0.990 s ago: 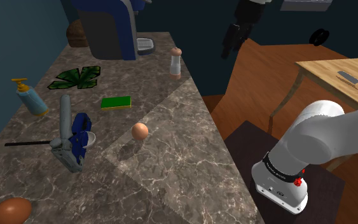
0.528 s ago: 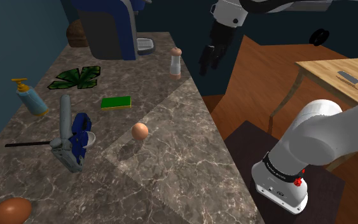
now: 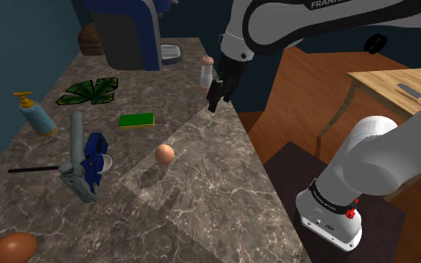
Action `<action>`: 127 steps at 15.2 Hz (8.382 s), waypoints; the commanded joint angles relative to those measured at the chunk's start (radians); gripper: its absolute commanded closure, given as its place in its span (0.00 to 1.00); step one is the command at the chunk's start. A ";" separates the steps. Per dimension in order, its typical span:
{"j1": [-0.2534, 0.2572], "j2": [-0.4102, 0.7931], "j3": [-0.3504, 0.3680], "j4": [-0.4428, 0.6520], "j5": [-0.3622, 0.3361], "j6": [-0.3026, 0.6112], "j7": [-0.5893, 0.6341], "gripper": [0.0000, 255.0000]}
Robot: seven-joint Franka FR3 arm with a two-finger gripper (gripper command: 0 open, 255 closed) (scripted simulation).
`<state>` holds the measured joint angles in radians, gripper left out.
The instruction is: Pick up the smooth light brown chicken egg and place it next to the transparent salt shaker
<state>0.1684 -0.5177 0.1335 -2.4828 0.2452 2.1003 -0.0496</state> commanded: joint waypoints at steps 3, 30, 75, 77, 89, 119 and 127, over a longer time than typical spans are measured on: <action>0.037 0.112 0.044 0.010 0.042 0.115 0.012 0.00; 0.141 0.594 0.173 0.147 0.083 0.501 0.057 0.00; 0.120 0.364 0.149 0.379 0.043 0.046 0.147 1.00; 0.118 0.358 0.147 0.400 0.041 0.020 0.152 1.00; 0.112 0.344 0.139 0.545 0.024 -0.137 0.184 1.00; -0.167 0.529 -0.263 0.809 0.045 -0.391 -0.454 1.00; -0.223 0.630 -0.309 0.901 0.063 -0.413 -0.556 1.00</action>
<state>-0.0539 0.1110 -0.1753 -1.5746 0.3080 1.6784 -0.6009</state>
